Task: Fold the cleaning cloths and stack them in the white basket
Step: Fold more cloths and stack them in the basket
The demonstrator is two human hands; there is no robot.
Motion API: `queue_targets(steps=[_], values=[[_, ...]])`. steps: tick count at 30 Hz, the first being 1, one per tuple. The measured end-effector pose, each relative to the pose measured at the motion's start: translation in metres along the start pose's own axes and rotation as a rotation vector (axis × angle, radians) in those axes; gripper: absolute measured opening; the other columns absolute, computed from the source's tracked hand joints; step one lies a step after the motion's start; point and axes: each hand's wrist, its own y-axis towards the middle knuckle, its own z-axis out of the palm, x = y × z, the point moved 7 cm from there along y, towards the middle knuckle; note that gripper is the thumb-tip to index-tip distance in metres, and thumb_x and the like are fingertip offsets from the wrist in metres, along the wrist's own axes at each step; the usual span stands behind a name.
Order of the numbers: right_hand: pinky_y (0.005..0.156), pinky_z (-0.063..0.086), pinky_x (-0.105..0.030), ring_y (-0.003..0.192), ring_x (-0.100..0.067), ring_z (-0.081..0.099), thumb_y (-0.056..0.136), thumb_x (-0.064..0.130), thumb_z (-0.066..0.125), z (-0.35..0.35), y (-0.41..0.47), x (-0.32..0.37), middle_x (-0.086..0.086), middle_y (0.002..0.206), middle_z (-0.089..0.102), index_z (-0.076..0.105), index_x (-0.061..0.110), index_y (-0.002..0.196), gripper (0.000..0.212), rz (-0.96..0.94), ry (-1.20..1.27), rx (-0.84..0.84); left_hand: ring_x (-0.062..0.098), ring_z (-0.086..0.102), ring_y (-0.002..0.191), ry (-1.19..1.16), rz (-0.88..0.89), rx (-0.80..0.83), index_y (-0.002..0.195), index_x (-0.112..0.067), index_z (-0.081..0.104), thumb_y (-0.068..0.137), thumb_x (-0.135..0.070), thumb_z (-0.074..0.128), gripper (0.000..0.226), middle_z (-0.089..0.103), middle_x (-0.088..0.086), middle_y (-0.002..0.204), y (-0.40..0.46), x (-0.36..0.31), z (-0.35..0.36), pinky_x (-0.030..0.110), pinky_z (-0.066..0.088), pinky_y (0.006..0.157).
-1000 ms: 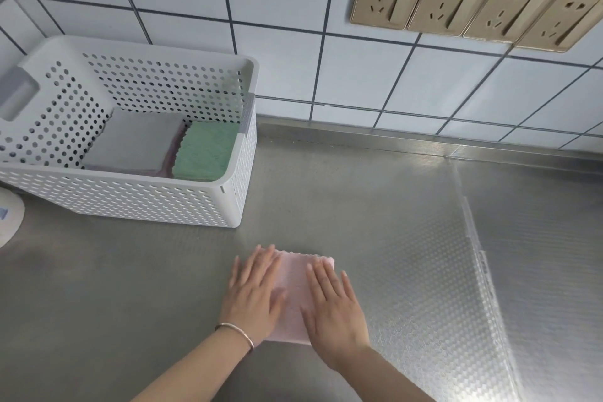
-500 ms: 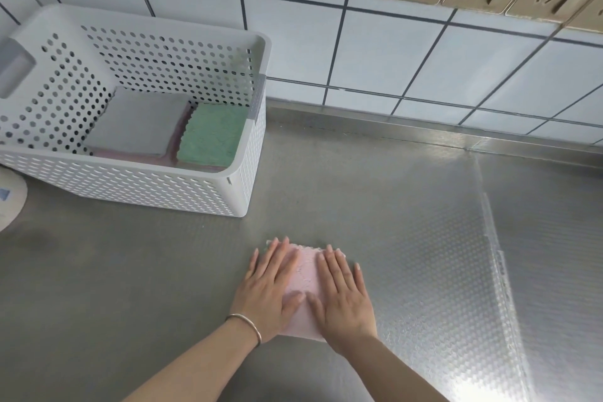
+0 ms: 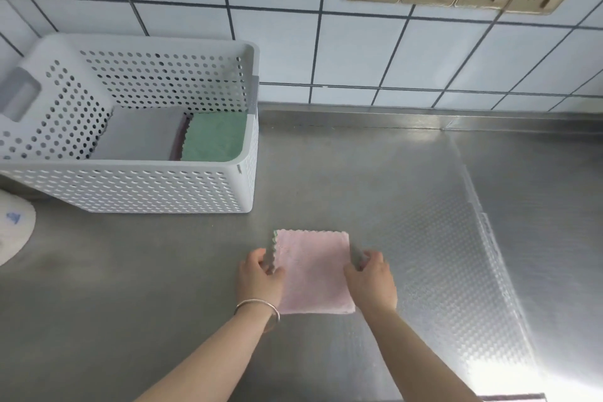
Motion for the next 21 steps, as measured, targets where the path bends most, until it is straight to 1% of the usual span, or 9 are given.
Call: queue_targets(steps=[3,5,8,12,14,16,17,19,21], values=[[0.076,0.041,-0.027,0.099,-0.022,0.055,0.084,0.023,0.052,0.012,-0.009,-0.005,-0.004,0.115,0.059,0.052,0.014,0.121,0.037,0.138,0.165,0.146,0.023,0.058,0.101,0.013,-0.091,0.085,0.12,-0.013,0.051,0.081,-0.009,0.058,0.04,0.06,0.0,0.108,-0.007,-0.002,0.002,0.024,0.039,0.079],[0.062,0.036,-0.024,0.074,-0.018,0.051,0.084,0.021,0.05,0.014,-0.014,-0.001,-0.002,0.084,0.058,0.054,0.017,0.086,0.007,0.142,0.158,0.202,0.026,0.059,0.098,0.012,-0.143,0.142,0.113,-0.014,0.056,0.077,-0.013,0.057,0.036,0.063,0.005,0.107,-0.006,0.001,0.005,0.026,0.041,0.08],[0.046,0.026,-0.024,0.052,-0.011,0.035,0.084,0.021,0.048,0.015,-0.019,-0.002,0.004,0.059,0.039,0.038,0.018,0.059,0.027,0.119,0.103,0.253,0.026,0.045,0.063,-0.011,-0.22,0.221,0.065,-0.017,0.055,0.055,-0.025,0.052,0.013,0.054,0.01,0.067,-0.015,0.001,0.002,0.029,0.04,0.06],[0.05,0.025,-0.025,0.058,-0.015,0.033,0.081,0.024,0.05,0.011,-0.03,-0.008,0.002,0.064,0.037,0.039,0.015,0.063,0.023,0.152,0.316,0.273,0.016,0.029,0.038,-0.383,-0.461,0.312,0.057,-0.016,0.046,0.073,-0.023,0.07,0.031,0.033,-0.003,0.039,-0.04,0.007,0.001,0.021,0.023,0.048],[0.06,0.037,-0.026,0.07,-0.016,0.046,0.089,0.023,0.052,0.007,-0.037,-0.011,0.0,0.078,0.051,0.05,0.013,0.078,0.015,0.158,0.511,0.298,0.013,0.029,0.04,-0.554,-0.539,0.383,0.055,-0.02,0.042,0.064,-0.036,0.078,0.04,0.035,-0.005,0.046,-0.051,0.008,0.006,0.022,0.021,0.048],[0.077,0.048,-0.033,0.09,-0.018,0.058,0.092,0.028,0.054,0.005,-0.049,-0.007,0.001,0.096,0.062,0.058,0.015,0.095,0.014,0.21,0.752,0.385,0.013,0.048,0.049,-0.645,-0.497,0.465,0.061,-0.019,0.055,0.068,-0.043,0.076,0.033,0.054,-0.004,0.054,-0.064,-0.007,0.006,0.023,0.035,0.05],[0.08,0.05,-0.035,0.096,-0.02,0.061,0.092,0.031,0.054,0.004,-0.055,-0.005,0.0,0.1,0.065,0.06,0.015,0.099,0.018,0.238,0.85,0.43,0.015,0.062,0.065,-0.686,-0.448,0.488,0.075,-0.016,0.066,0.075,-0.043,0.072,0.028,0.068,-0.001,0.07,-0.067,-0.014,0.006,0.027,0.048,0.063],[0.076,0.053,-0.035,0.097,-0.02,0.064,0.092,0.036,0.053,-0.005,-0.064,0.004,-0.001,0.102,0.069,0.064,0.016,0.103,0.025,0.209,0.91,0.478,0.019,0.065,0.098,-0.729,-0.368,0.472,0.104,-0.012,0.067,0.081,-0.045,0.066,0.041,0.072,0.004,0.102,-0.074,-0.026,0.0,0.037,0.048,0.093],[0.076,0.053,-0.035,0.094,-0.018,0.065,0.092,0.042,0.05,-0.022,-0.069,0.018,0.001,0.1,0.07,0.066,0.019,0.101,0.029,0.073,0.845,0.43,0.016,0.062,0.101,-0.648,-0.215,0.376,0.104,-0.015,0.065,0.085,-0.048,0.058,0.039,0.069,0.0,0.105,-0.079,-0.043,-0.017,0.033,0.047,0.093]])
